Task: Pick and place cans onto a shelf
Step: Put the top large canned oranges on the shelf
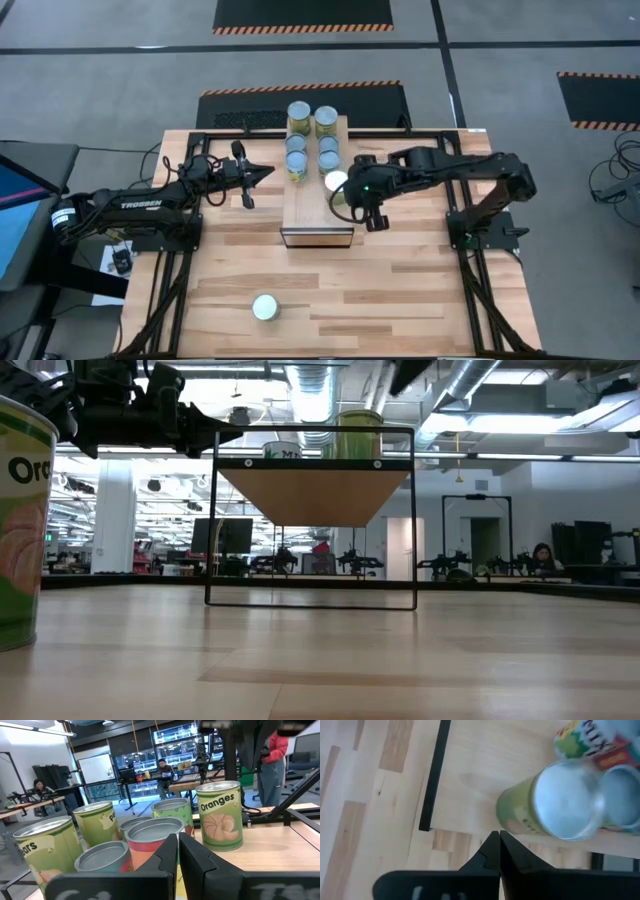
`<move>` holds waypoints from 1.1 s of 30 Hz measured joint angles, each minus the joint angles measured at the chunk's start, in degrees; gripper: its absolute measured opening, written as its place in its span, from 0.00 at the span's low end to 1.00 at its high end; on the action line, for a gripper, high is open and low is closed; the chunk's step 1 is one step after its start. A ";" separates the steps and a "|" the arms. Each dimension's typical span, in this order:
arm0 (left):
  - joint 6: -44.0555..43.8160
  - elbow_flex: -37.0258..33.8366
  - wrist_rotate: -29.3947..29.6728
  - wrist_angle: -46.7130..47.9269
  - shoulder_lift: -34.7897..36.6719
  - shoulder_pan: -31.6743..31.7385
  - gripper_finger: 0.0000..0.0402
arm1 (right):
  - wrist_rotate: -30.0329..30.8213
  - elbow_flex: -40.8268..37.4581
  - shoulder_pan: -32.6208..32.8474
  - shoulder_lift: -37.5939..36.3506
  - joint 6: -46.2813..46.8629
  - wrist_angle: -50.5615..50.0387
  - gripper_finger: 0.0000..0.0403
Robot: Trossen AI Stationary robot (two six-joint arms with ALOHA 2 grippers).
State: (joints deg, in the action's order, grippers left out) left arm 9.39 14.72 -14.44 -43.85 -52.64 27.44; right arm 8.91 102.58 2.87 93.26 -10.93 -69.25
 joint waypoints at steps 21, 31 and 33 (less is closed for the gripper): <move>0.24 -0.02 -0.07 0.22 0.00 0.00 0.02 | 1.73 -21.13 -3.05 -3.28 2.09 19.16 0.02; 0.29 -0.02 -0.04 0.35 0.00 0.00 0.02 | 1.73 -21.11 -4.17 -2.93 0.40 22.85 0.02; 0.79 -0.01 -0.02 0.37 0.00 0.02 0.02 | 1.69 -21.11 -4.13 -2.93 0.52 22.16 0.02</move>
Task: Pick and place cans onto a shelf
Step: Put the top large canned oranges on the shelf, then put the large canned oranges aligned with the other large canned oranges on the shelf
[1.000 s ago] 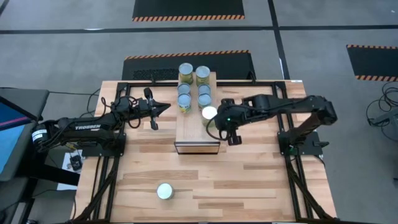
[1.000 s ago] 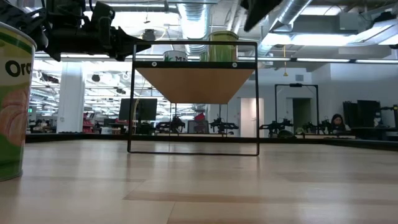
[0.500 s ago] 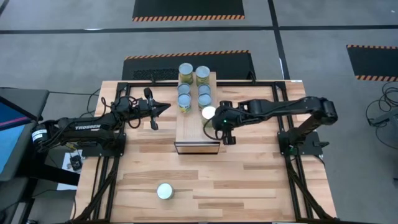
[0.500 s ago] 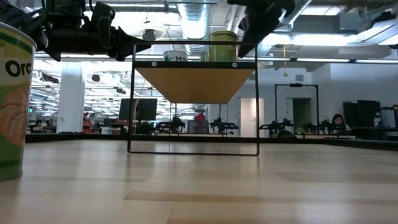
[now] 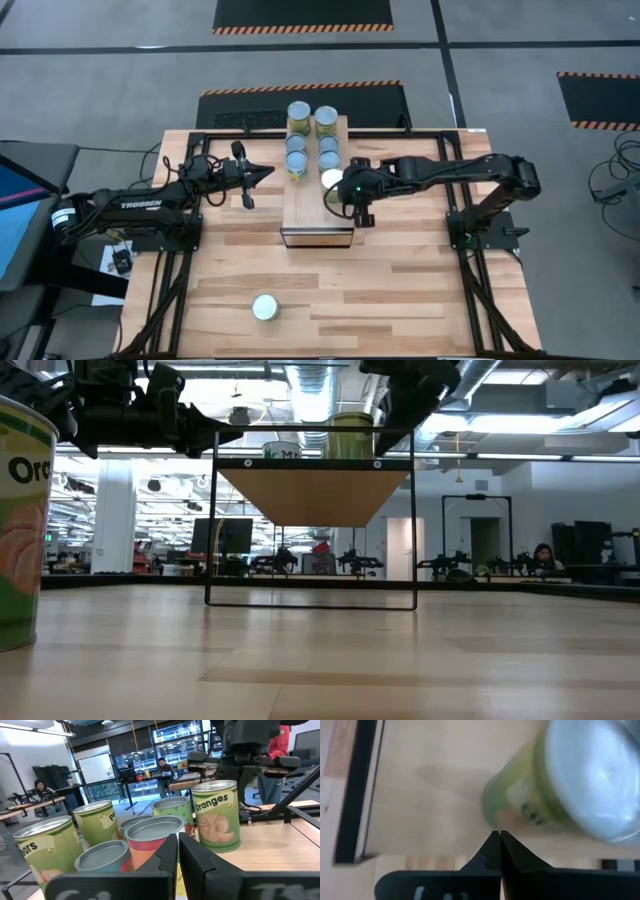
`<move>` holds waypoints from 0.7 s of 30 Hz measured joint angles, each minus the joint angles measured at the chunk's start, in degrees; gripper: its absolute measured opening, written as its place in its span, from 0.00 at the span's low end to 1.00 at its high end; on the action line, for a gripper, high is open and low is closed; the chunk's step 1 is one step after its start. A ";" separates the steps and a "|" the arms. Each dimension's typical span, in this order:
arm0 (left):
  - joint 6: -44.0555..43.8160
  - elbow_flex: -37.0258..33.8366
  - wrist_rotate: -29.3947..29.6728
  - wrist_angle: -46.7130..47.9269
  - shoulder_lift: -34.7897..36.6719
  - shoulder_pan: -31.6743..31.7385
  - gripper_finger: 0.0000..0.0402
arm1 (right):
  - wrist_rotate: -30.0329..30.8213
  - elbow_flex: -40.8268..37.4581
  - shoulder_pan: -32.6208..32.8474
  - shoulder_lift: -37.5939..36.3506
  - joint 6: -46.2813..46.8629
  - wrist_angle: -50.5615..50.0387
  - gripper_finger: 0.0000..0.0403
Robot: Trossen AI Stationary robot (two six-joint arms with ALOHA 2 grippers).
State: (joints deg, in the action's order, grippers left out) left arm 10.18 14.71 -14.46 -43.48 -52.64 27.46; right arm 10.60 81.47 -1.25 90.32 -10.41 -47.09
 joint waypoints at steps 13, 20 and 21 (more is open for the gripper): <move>0.02 -0.01 0.05 0.42 0.02 0.01 0.02 | -3.64 -18.96 1.95 -14.95 2.97 13.27 0.01; -0.34 -0.01 0.04 0.24 0.02 -0.02 0.02 | -4.94 -33.72 0.76 -27.87 1.46 29.83 0.01; -0.60 0.03 0.07 0.22 0.02 -0.01 0.02 | -5.86 -36.20 0.33 -29.33 1.12 33.27 0.01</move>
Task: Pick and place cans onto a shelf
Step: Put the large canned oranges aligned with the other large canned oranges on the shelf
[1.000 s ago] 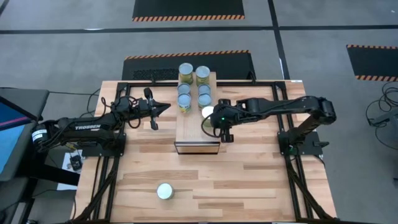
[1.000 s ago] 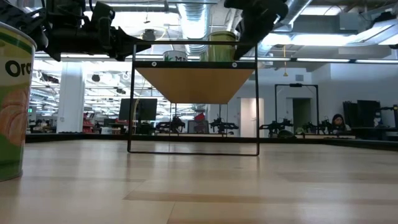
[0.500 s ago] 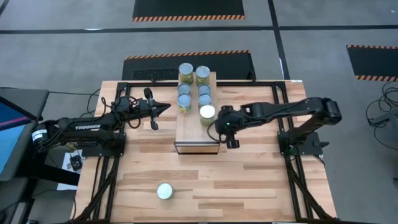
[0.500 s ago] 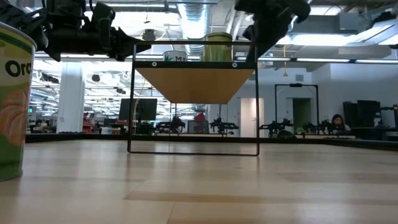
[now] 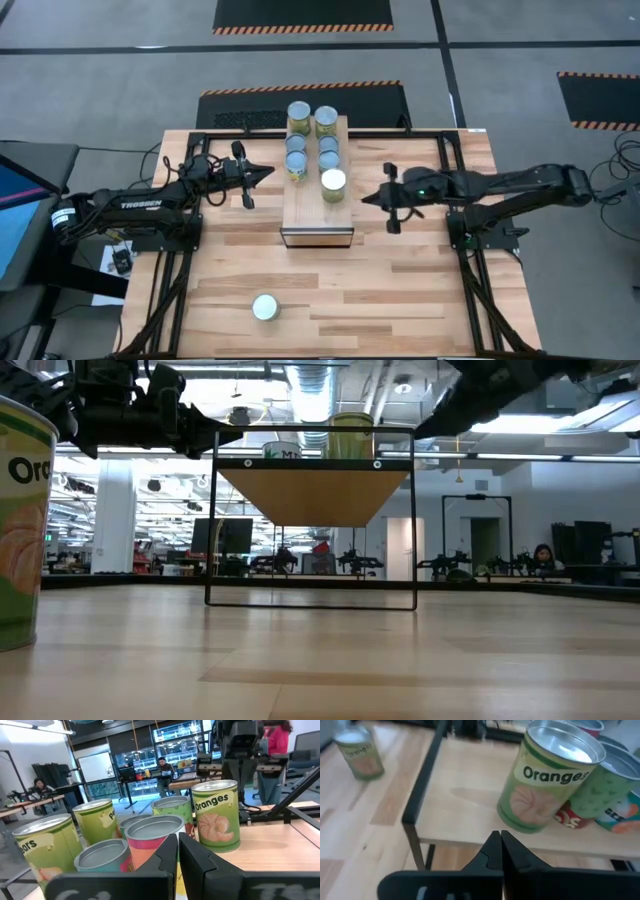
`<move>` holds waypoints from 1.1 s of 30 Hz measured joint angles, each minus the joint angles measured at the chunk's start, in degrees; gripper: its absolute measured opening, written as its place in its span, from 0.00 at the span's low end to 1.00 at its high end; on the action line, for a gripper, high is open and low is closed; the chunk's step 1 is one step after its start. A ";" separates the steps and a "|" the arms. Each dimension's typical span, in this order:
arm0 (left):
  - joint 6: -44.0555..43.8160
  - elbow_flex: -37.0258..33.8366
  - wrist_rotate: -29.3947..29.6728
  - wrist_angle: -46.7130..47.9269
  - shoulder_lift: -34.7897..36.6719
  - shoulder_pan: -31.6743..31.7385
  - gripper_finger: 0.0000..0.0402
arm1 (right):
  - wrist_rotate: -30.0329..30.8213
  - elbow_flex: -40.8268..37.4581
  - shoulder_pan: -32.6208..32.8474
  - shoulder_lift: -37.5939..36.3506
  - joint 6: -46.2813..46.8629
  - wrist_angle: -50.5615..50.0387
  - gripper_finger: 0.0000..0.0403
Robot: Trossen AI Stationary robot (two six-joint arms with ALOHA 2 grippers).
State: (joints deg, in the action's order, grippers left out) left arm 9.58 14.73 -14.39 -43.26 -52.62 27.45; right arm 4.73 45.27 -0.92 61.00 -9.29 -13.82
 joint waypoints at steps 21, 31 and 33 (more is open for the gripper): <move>-13.99 24.99 20.67 69.11 2.40 -22.26 0.02 | -1.82 -28.71 -2.51 -7.09 1.33 43.46 0.01; -44.10 28.64 20.74 87.77 1.54 -32.27 0.05 | -1.84 -28.69 -2.65 -4.02 0.20 45.92 0.02; -47.12 28.62 20.76 88.06 0.76 -34.71 0.09 | -1.88 -28.71 -2.87 -3.52 -0.16 46.03 0.02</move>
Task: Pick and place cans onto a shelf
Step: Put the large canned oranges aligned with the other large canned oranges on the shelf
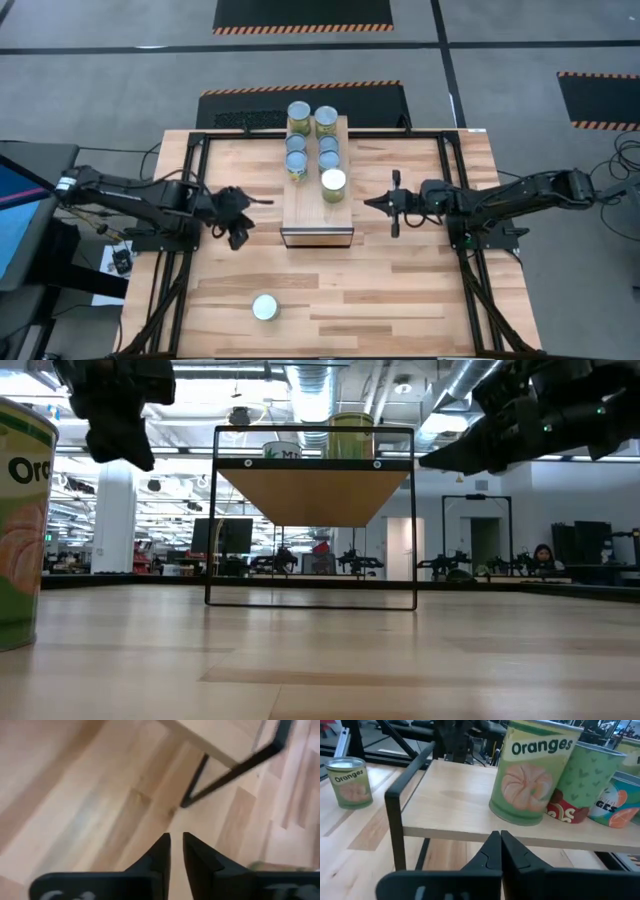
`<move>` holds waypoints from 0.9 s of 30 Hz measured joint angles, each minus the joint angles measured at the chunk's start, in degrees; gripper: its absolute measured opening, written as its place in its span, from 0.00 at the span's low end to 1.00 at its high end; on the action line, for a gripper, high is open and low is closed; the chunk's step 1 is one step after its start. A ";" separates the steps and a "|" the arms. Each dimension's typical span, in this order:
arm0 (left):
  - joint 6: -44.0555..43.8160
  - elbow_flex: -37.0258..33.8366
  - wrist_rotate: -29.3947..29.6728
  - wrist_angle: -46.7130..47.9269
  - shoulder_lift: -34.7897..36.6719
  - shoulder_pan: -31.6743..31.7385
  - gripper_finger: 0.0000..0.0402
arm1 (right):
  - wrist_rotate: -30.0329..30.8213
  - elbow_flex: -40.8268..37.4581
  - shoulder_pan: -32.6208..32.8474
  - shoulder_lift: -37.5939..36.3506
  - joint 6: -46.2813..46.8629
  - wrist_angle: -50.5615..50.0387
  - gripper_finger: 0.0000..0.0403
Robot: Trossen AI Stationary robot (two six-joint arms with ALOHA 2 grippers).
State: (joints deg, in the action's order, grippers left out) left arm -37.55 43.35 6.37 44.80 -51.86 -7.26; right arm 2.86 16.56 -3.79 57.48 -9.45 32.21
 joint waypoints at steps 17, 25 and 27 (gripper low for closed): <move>-11.90 0.00 -6.99 -1.66 -14.56 -11.54 0.31 | 0.01 0.00 -0.51 0.02 -0.20 -0.46 0.02; -10.01 4.04 -10.41 -1.35 -18.32 -15.12 0.36 | -0.01 0.02 -1.32 0.02 -0.19 -0.61 0.02; -8.80 6.45 -10.02 -0.94 -19.87 -16.21 0.37 | -0.01 0.02 -1.71 0.02 -0.09 -1.15 0.02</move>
State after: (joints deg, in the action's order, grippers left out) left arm -46.35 49.81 -3.66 43.86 -71.73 -23.47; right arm 2.85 16.58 -5.49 57.49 -9.55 31.05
